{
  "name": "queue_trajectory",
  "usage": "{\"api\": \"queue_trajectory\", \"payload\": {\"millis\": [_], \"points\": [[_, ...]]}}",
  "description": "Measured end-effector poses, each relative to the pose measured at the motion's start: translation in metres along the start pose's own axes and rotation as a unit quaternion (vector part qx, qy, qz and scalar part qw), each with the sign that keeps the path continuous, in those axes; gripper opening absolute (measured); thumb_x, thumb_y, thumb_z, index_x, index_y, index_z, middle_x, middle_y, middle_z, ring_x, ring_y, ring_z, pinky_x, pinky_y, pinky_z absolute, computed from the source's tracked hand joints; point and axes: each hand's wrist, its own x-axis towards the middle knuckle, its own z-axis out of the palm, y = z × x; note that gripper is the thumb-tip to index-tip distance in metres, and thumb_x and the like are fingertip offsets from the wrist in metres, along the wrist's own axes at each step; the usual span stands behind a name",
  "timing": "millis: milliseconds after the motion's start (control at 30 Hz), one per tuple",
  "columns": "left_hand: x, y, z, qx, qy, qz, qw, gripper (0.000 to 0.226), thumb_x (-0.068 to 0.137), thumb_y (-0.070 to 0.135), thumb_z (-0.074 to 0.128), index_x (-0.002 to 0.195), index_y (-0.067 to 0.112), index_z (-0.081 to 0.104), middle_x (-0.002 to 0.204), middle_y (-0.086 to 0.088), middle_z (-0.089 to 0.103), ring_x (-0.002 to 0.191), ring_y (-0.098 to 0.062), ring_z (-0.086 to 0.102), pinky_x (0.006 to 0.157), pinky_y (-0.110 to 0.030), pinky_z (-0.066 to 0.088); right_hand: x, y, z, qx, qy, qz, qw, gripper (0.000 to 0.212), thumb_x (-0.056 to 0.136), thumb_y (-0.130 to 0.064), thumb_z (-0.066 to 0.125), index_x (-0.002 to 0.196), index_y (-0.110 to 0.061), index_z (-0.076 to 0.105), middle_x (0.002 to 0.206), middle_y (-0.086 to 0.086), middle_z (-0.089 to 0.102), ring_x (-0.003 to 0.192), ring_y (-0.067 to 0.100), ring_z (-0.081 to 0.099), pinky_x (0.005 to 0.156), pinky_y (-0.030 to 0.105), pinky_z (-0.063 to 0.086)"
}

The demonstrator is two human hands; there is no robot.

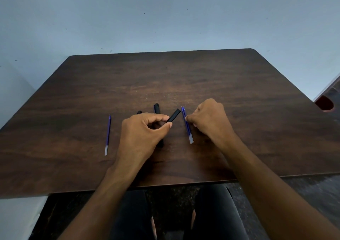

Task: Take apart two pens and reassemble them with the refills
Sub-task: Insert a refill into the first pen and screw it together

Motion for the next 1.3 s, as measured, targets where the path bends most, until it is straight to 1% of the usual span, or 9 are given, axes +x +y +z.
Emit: {"api": "queue_trajectory", "payload": {"millis": [100,433,600,767,833,933,1100,1233,1300], "points": [[-0.001,-0.002,-0.001,-0.001,-0.001,-0.003,1.0,0.024,0.08,0.03,0.079,0.103,0.027,0.076,0.081,0.022,0.068,0.084,0.013,0.062,0.071,0.001,0.044,0.005,-0.001,0.005,-0.03,-0.005,0.014,0.999,0.028,0.083,-0.037,0.081,0.079,-0.011,0.07,0.081,0.004,0.069,0.069,0.013,0.065,0.045,0.026,0.044],[-0.004,-0.004,-0.003,-0.03,0.007,-0.012,0.999,0.023,0.078,0.029,0.081,0.1,0.028,0.076,0.078,0.021,0.07,0.077,0.009,0.065,0.065,-0.002,0.046,0.006,-0.004,0.003,-0.077,-0.004,0.024,0.997,0.032,0.08,-0.039,0.082,0.085,-0.009,0.071,0.088,0.007,0.071,0.067,0.017,0.066,0.041,0.024,0.038],[-0.006,-0.004,-0.003,-0.041,0.0,-0.023,0.999,0.021,0.078,0.027,0.081,0.098,0.027,0.077,0.075,0.018,0.072,0.072,0.008,0.066,0.062,-0.003,0.047,0.004,-0.012,0.002,-0.113,-0.012,0.019,0.993,0.043,0.082,-0.035,0.08,0.071,-0.013,0.045,0.075,0.006,0.054,0.064,0.017,0.056,0.05,0.03,0.045],[-0.008,-0.006,-0.005,-0.036,-0.006,-0.029,0.999,0.022,0.079,0.028,0.081,0.1,0.027,0.077,0.077,0.017,0.072,0.073,0.008,0.066,0.064,-0.003,0.048,0.002,-0.015,-0.001,-0.159,-0.042,0.004,0.986,0.044,0.088,-0.034,0.075,0.072,-0.014,0.039,0.076,0.005,0.051,0.065,0.017,0.053,0.064,0.033,0.05],[-0.008,-0.006,-0.007,-0.035,-0.007,-0.028,0.999,0.023,0.079,0.027,0.081,0.101,0.027,0.076,0.078,0.017,0.072,0.074,0.008,0.066,0.065,-0.003,0.049,0.002,-0.015,0.0,-0.167,-0.041,-0.005,0.985,0.043,0.087,-0.033,0.076,0.072,-0.015,0.041,0.076,0.005,0.052,0.066,0.017,0.054,0.059,0.032,0.05],[-0.01,-0.006,-0.009,-0.037,0.002,-0.026,0.999,0.022,0.078,0.027,0.081,0.1,0.027,0.077,0.078,0.017,0.073,0.072,0.007,0.067,0.064,-0.004,0.049,0.0,-0.013,0.0,-0.168,-0.03,-0.006,0.985,0.043,0.083,-0.034,0.08,0.07,-0.015,0.043,0.074,0.004,0.053,0.061,0.017,0.053,0.045,0.029,0.039],[-0.01,-0.006,-0.011,-0.042,0.012,-0.028,0.999,0.022,0.077,0.027,0.082,0.099,0.027,0.078,0.076,0.016,0.074,0.071,0.005,0.067,0.064,-0.005,0.05,-0.002,-0.013,-0.001,-0.161,-0.032,-0.001,0.986,0.046,0.081,-0.036,0.082,0.069,-0.015,0.043,0.074,0.004,0.052,0.062,0.017,0.052,0.045,0.029,0.037],[-0.013,-0.009,-0.013,-0.04,0.013,-0.024,0.999,0.021,0.078,0.026,0.082,0.099,0.026,0.079,0.078,0.015,0.074,0.072,0.003,0.067,0.065,-0.009,0.052,0.0,-0.007,-0.008,-0.087,-0.008,-0.001,0.996,0.039,0.078,-0.032,0.079,0.063,-0.008,0.052,0.067,0.005,0.058,0.054,0.018,0.056,0.044,0.024,0.041],[-0.013,-0.01,-0.014,-0.036,0.012,-0.02,0.999,0.021,0.078,0.026,0.082,0.099,0.027,0.078,0.08,0.015,0.073,0.073,0.003,0.067,0.067,-0.009,0.052,0.001,-0.001,-0.013,0.056,-0.013,0.0,0.998,0.037,0.08,-0.027,0.076,0.058,-0.007,0.055,0.056,0.006,0.055,0.039,0.015,0.048,0.038,0.018,0.037]]}}
